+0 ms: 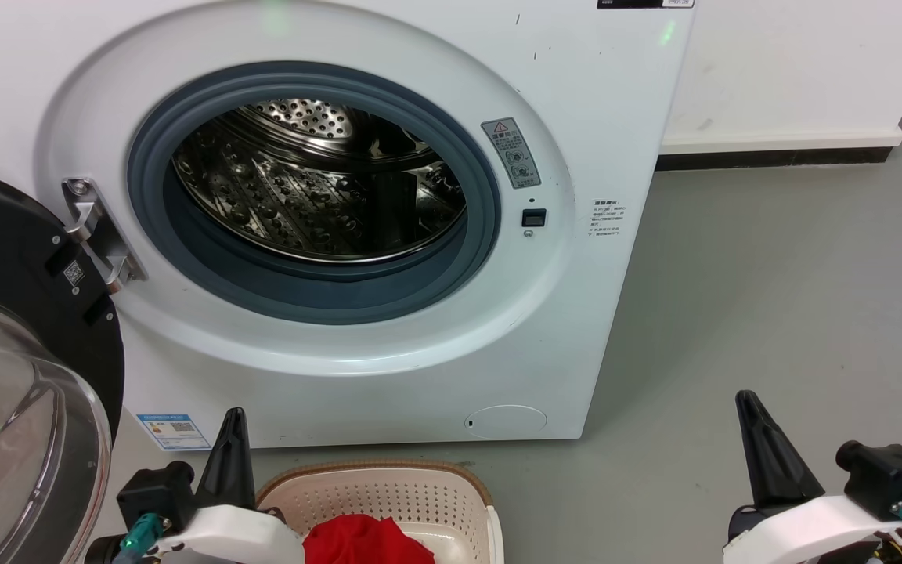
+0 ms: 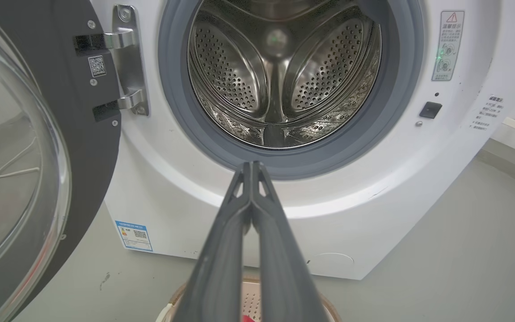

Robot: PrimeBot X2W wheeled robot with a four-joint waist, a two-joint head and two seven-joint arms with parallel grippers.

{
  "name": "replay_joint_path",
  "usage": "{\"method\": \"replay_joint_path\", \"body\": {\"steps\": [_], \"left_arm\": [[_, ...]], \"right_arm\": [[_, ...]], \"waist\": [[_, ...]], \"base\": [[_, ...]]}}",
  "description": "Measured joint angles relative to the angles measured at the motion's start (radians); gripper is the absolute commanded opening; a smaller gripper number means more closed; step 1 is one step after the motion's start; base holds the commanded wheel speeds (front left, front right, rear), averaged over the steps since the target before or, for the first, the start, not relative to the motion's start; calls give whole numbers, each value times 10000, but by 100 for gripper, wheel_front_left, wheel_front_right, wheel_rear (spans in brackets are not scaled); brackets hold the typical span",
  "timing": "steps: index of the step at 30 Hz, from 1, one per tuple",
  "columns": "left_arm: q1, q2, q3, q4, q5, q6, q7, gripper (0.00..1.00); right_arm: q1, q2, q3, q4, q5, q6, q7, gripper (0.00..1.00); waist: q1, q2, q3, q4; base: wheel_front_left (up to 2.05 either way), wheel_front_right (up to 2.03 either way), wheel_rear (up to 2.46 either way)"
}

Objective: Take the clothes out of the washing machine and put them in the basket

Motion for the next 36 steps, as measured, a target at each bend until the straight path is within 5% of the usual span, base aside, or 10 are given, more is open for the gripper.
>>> {"method": "replay_joint_path", "body": {"steps": [12,36], "left_arm": [[-139,-48,213,113,-2569,-351,483,0],[-465,-144,633,364,-6128,-790,1264,0]], "right_arm": [[-317,-127,-35,483,2778,-2,151,0],[-787,-245,-182,1078,6498,-2,499,0]], "waist": [[0,0,15,57],[1,0,42,155]], "base": [[0,0,0],[0,0,0]]}}
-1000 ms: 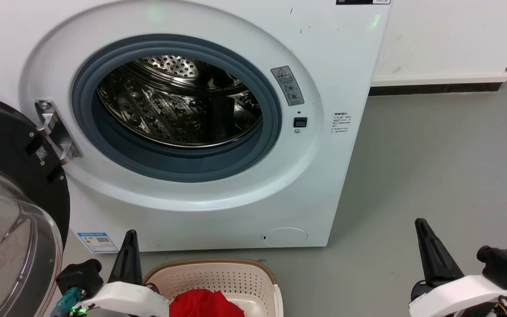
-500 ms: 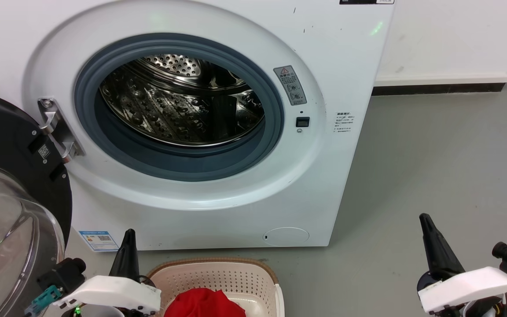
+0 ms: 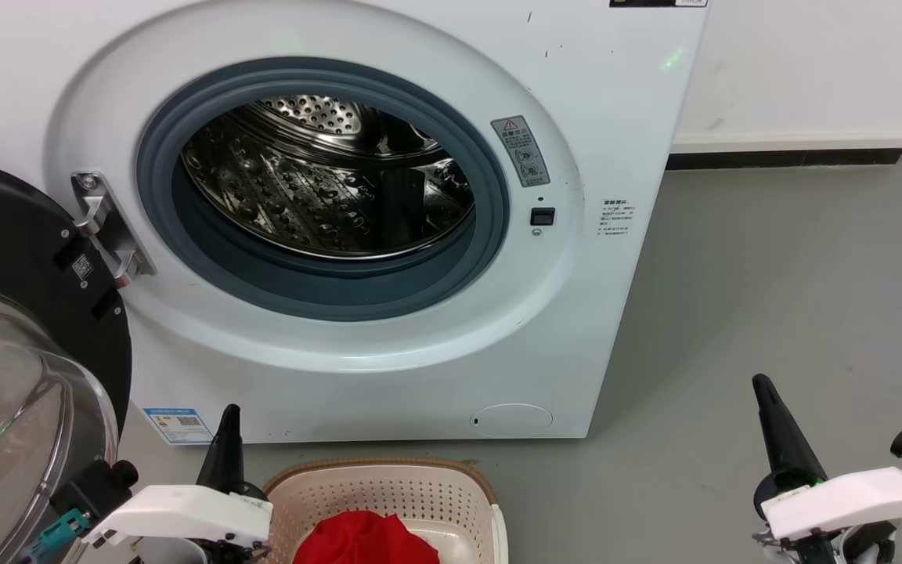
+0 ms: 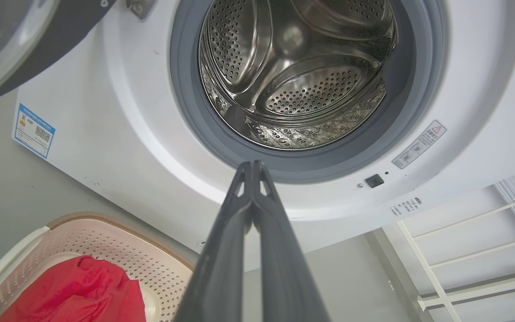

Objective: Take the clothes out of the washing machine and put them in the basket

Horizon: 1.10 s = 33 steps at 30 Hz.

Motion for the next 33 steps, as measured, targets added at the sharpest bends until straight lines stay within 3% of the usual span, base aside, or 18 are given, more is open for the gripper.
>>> {"method": "replay_joint_path", "body": {"steps": [33], "left_arm": [[-408,-77,481,293,-4059,-504,920,0]], "right_arm": [[-520,-36,-332,706,4115,-2,481,0]], "waist": [[0,0,41,150]], "base": [[0,0,0]]}}
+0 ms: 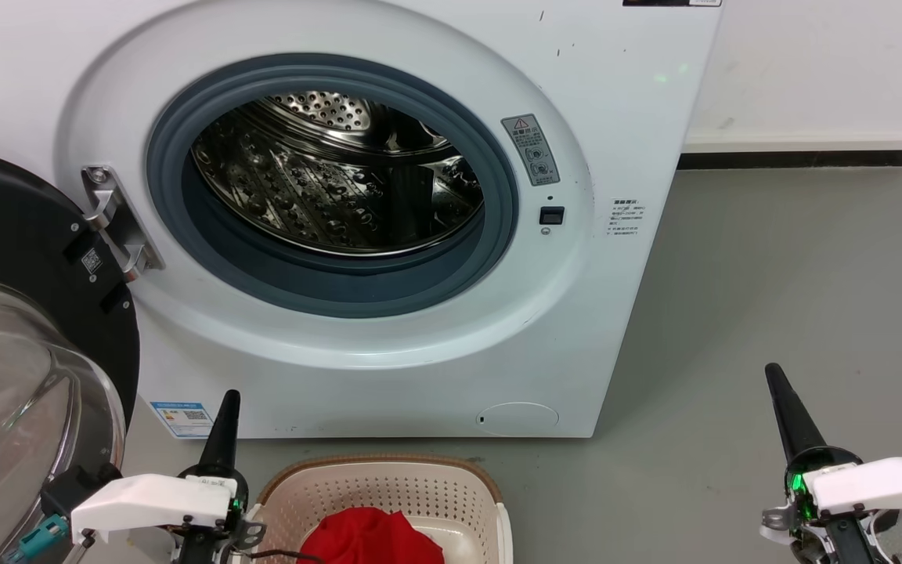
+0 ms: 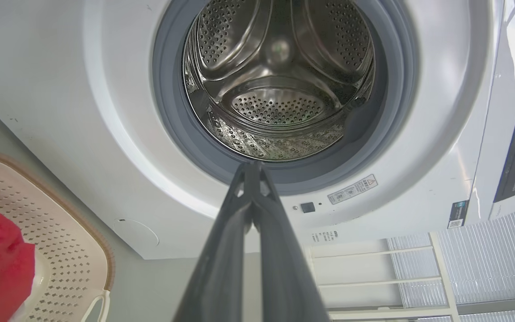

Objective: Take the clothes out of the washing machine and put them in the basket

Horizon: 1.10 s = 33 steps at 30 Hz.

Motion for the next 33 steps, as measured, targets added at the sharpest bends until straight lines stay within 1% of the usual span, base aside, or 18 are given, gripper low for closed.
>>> {"method": "replay_joint_path", "body": {"steps": [33], "left_arm": [[-264,-48,318,203,-2688,-347,598,0]], "right_arm": [[-345,15,-305,481,2679,0,387,0]], "waist": [[0,0,36,134]], "base": [[0,0,0]]}}
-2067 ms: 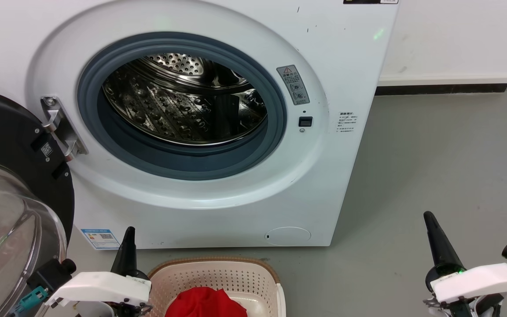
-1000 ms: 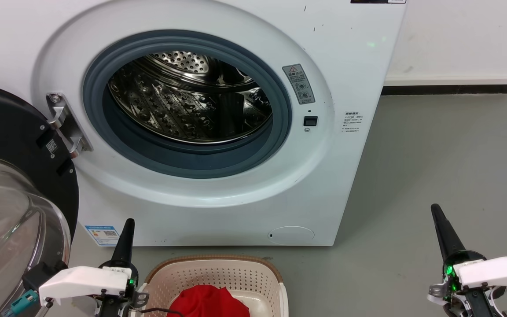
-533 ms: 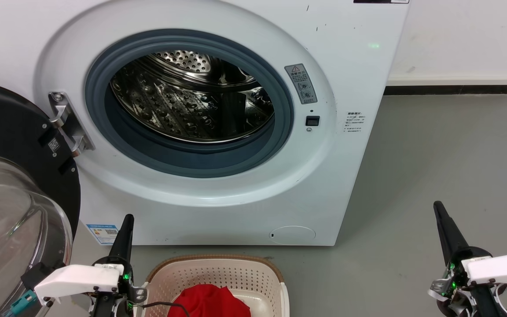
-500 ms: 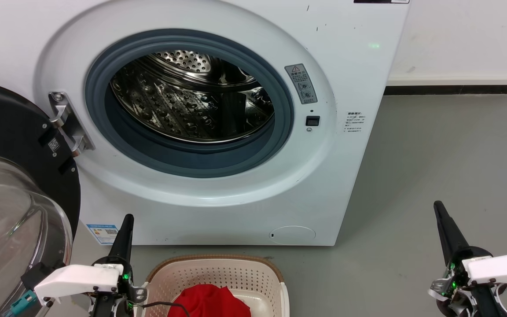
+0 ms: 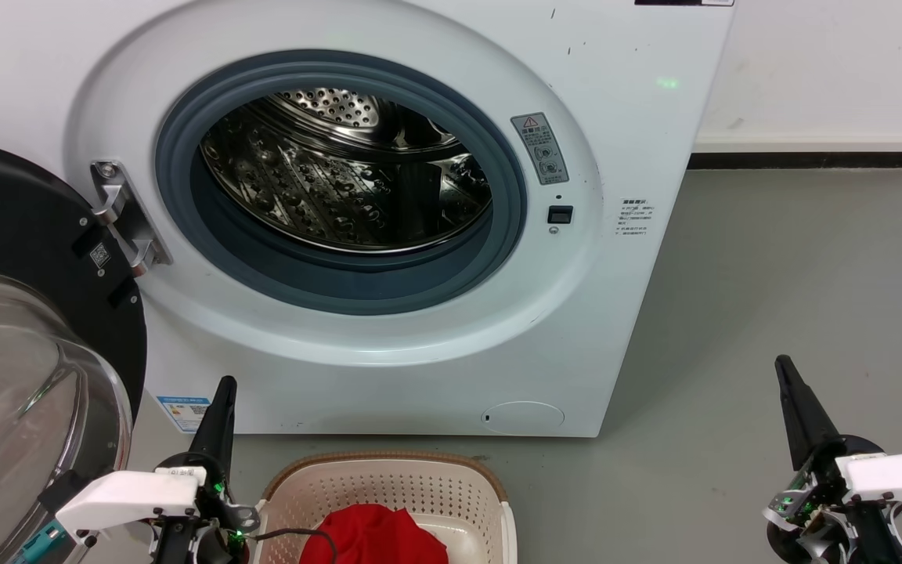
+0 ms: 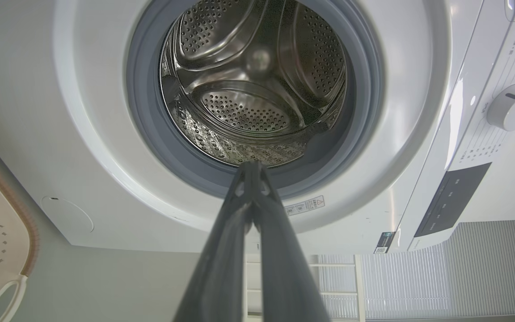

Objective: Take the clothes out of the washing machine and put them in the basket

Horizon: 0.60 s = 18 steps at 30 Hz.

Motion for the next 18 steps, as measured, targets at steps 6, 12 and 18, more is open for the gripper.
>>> {"method": "replay_joint_path", "body": {"steps": [6,12,18], "left_arm": [[-82,-8,44,27,-422,-44,96,0],[-116,-13,86,54,-754,-105,157,0],[-121,-15,88,56,-757,-105,169,0]], "right_arm": [[-86,6,-56,63,401,0,63,0],[-127,17,-104,132,740,0,107,0],[-128,31,-132,136,736,0,142,0]], "waist": [[0,0,7,25],[0,0,12,44],[-1,0,12,44]], "base": [[0,0,0],[0,0,0],[0,0,0]]}}
